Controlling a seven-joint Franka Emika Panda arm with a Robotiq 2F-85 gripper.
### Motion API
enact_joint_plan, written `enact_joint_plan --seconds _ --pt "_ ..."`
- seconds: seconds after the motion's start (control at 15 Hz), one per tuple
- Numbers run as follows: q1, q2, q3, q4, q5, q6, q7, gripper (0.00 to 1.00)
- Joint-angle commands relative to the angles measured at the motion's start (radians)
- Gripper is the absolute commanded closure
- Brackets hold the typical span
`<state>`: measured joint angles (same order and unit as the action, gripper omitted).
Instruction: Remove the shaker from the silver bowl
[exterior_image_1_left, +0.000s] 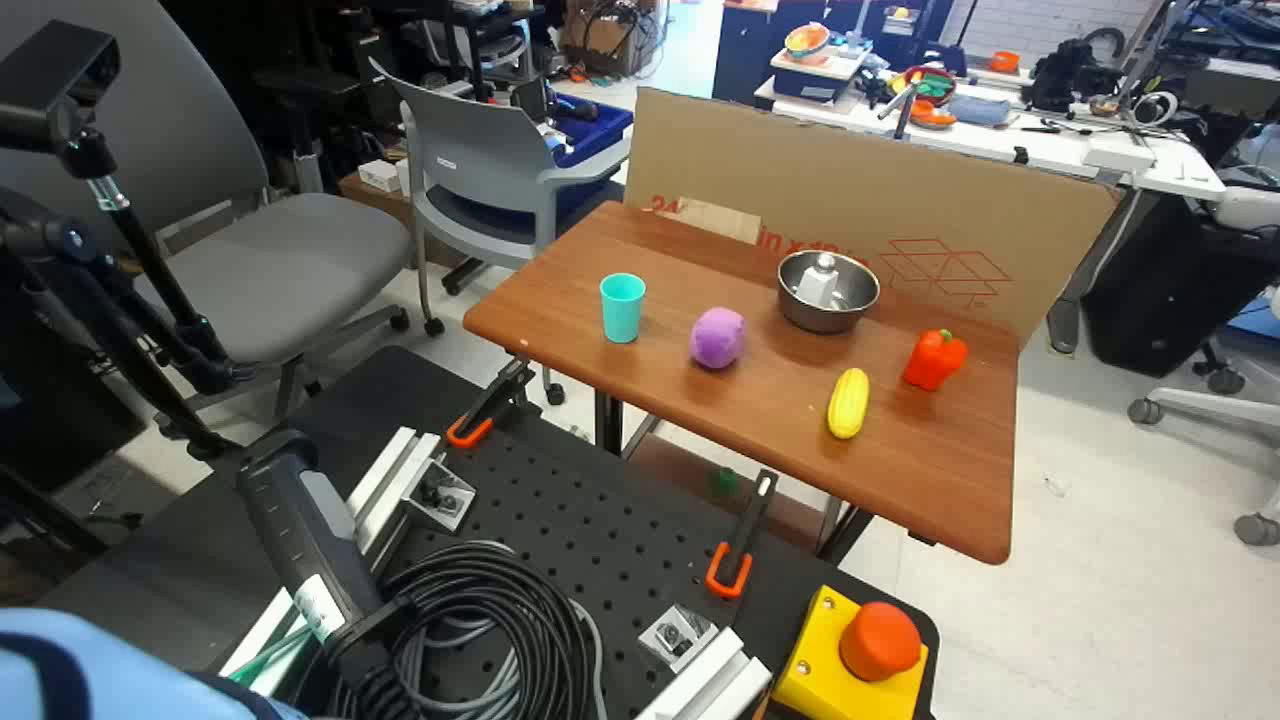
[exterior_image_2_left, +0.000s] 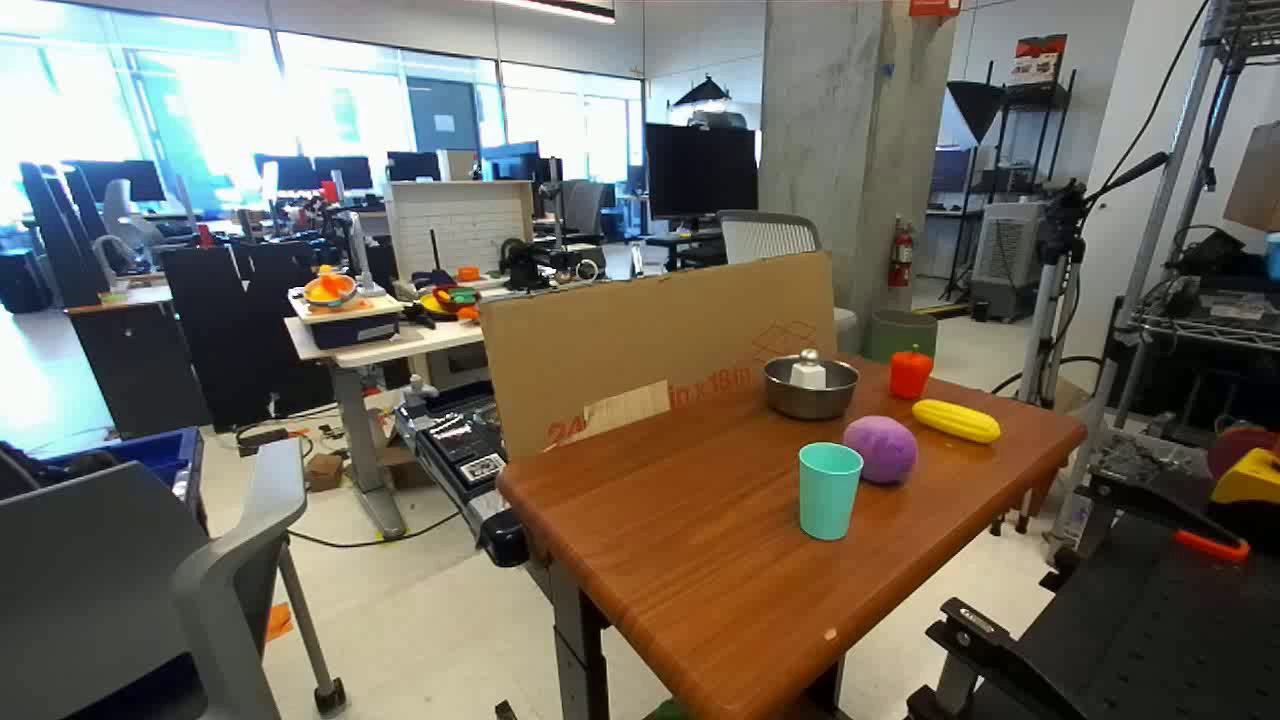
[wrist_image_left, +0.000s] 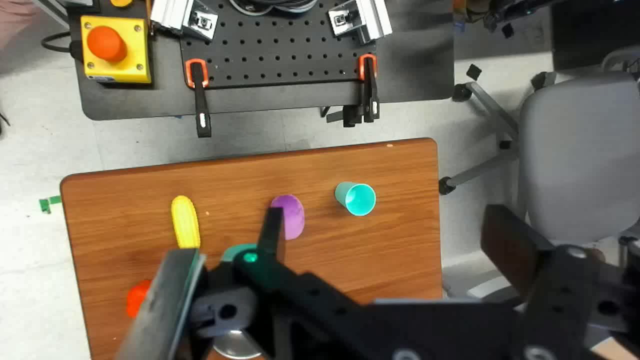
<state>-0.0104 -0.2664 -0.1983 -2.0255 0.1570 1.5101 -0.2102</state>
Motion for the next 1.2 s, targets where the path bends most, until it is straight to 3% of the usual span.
enact_joint_plan --seconds 0.0,0.47,0.87,1.13 --pt "-0.027 0.002 0.023 0.002 0.005 -0.002 -0.006 0.0" --pt "-0.027 0.002 0.023 0.003 0.005 -0.002 -0.006 0.0" --pt "-0.043 0.039 0.04 -0.144 -0.032 0.242 0.001 0.0" --pt "-0.038 0.155 0.057 -0.21 -0.017 0.499 0.038 0.0"
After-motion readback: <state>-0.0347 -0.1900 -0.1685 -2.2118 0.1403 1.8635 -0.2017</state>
